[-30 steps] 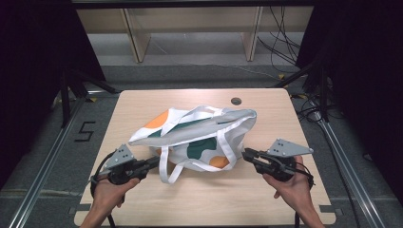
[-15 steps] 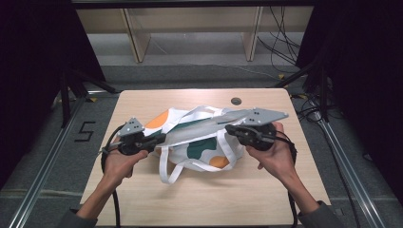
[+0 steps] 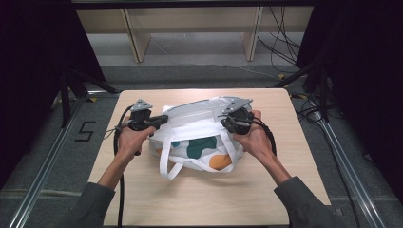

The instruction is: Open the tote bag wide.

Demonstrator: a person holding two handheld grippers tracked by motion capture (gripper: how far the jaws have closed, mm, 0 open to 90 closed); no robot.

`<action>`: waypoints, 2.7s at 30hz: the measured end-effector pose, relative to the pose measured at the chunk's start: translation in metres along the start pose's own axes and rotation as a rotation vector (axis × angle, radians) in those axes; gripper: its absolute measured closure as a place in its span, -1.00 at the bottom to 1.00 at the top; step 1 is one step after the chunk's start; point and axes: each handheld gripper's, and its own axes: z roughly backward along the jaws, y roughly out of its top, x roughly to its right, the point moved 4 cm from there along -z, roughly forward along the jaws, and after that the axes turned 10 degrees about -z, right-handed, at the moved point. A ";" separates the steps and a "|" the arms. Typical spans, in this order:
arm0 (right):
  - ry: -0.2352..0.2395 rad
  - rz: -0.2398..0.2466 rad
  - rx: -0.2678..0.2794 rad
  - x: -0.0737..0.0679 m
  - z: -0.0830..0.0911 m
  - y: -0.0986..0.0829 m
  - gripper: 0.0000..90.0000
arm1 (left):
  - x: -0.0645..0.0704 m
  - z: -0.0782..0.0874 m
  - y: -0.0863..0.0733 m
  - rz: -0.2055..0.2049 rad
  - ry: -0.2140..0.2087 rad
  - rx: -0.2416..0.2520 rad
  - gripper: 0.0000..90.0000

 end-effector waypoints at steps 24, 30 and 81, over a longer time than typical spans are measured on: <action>0.097 -0.084 -0.116 0.005 -0.044 0.008 1.00 | -0.010 -0.044 -0.003 0.037 -0.062 -0.128 0.99; 0.285 0.057 -0.273 -0.042 -0.022 -0.040 1.00 | -0.012 -0.055 0.002 0.063 -0.057 -0.147 0.99; 0.141 -0.040 -0.130 0.013 -0.036 -0.084 1.00 | -0.018 -0.065 -0.019 -0.003 -0.016 -0.226 0.99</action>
